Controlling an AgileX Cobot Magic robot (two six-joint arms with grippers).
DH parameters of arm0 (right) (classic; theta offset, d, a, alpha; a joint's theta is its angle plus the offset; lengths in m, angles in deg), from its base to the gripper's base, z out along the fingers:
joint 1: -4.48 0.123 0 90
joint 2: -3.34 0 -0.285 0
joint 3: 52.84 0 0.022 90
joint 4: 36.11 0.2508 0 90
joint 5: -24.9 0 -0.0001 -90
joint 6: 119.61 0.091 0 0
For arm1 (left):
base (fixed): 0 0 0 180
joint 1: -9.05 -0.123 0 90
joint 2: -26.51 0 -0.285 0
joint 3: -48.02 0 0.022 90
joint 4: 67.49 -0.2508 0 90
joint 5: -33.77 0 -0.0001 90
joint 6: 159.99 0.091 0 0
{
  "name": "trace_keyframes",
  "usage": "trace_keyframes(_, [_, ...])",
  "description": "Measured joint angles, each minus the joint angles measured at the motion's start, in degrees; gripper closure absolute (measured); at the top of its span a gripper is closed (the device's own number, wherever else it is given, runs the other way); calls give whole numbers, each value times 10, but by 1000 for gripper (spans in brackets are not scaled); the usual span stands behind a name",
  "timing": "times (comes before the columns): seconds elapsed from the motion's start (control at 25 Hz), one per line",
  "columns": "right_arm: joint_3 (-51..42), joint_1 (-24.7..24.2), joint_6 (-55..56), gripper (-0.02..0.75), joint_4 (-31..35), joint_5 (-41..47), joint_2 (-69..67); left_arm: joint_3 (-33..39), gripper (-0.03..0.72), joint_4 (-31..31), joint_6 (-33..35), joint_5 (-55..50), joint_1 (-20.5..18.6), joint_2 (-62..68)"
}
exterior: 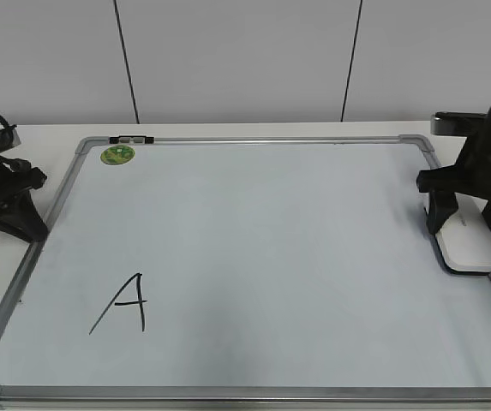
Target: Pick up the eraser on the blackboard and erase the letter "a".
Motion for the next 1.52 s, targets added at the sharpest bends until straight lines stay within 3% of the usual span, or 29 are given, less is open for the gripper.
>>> trace_keyframes(0.52, [43, 0, -16, 192, 0, 15, -36, 0, 655, 1, 0, 0, 0, 0])
trace_keyframes(0.76, [51, 0, -21, 99, 0, 12, -37, 0, 655, 2, 0, 0, 0, 0])
trace_keyframes(1.08, [76, 0, -22, 87, 0, 65, -37, 0, 636, 2, 0, 0, 0, 0])
trace_keyframes(1.24, [120, 0, -29, 90, 0, 110, -37, 0, 565, 2, 0, 0, -2, 1])
trace_keyframes(1.52, [191, 0, -44, 122, 3, 130, -37, -46, 309, -4, 0, -37, -4, 6])
